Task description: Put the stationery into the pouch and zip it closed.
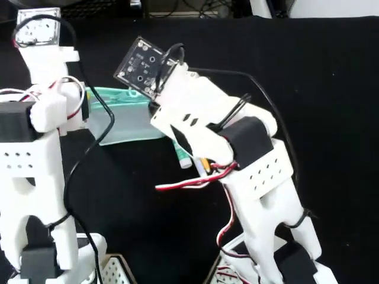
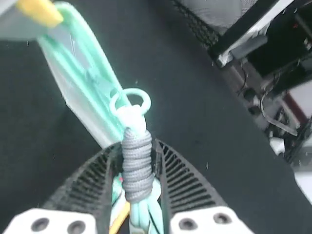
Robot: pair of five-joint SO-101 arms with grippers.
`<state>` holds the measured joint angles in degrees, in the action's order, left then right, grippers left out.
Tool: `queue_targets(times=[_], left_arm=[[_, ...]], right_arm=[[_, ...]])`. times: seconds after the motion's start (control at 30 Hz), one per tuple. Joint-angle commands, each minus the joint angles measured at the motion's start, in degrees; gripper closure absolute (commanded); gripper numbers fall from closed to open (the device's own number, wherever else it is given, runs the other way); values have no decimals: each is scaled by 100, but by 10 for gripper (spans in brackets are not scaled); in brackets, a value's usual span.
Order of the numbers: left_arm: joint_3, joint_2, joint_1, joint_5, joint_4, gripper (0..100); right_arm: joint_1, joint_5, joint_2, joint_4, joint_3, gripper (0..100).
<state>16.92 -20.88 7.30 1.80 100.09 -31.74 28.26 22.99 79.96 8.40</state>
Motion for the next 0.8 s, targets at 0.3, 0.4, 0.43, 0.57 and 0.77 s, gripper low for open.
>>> queue_targets(times=[0.3,0.4,0.43,0.57,0.77], left_arm=[[127,158,189,-53,53,784],[57,299,154,-35,-62,784],[75,334,154,-35,-62,784],[154,334,163,-26,-26,869],[110,334,198,-18,70,974]], right_arm=[[185,44,576,220,-189,987],[185,44,910,167,-444,987],[185,44,1007,114,-541,987],[193,229,1332,-26,-875,987],[703,211,1420,-53,-963,987]])
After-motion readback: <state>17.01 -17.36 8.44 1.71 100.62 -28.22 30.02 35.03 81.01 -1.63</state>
